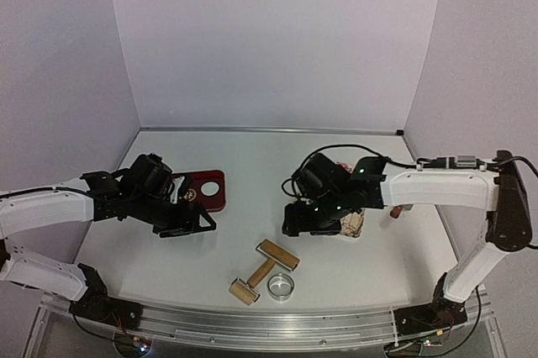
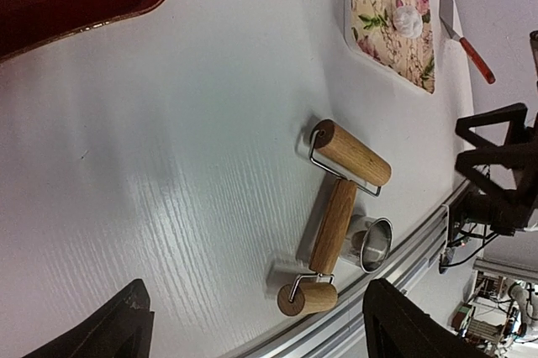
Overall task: Roll out the dumpling wrappers from the dough
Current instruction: Pick up the rolling pin from the center of the board.
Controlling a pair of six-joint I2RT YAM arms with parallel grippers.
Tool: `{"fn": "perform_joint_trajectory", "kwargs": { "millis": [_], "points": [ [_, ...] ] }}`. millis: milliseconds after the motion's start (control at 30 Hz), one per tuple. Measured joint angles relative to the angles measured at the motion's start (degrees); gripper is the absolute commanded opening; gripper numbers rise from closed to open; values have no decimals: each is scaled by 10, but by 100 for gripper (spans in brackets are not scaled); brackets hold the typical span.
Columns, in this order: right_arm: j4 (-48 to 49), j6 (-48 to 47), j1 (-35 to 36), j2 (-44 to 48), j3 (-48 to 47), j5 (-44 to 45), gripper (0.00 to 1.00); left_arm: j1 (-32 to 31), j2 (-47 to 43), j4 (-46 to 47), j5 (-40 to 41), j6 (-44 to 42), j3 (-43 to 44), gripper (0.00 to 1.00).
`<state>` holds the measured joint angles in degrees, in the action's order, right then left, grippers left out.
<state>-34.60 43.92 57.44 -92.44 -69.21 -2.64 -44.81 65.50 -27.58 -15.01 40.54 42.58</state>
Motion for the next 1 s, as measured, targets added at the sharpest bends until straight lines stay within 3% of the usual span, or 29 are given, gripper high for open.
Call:
{"fn": "perform_joint_trajectory", "kwargs": {
  "millis": [200,900,1000],
  "points": [
    [0,13,45,-84,-28,0,60,0,19,29,-19,15,-14,88],
    [-5,-72,49,-242,-119,5,44,0,78,52,-83,-17,-7,94],
    [-4,-83,49,-251,-130,5,32,0,81,59,-84,-15,-7,95]
  ]
}}
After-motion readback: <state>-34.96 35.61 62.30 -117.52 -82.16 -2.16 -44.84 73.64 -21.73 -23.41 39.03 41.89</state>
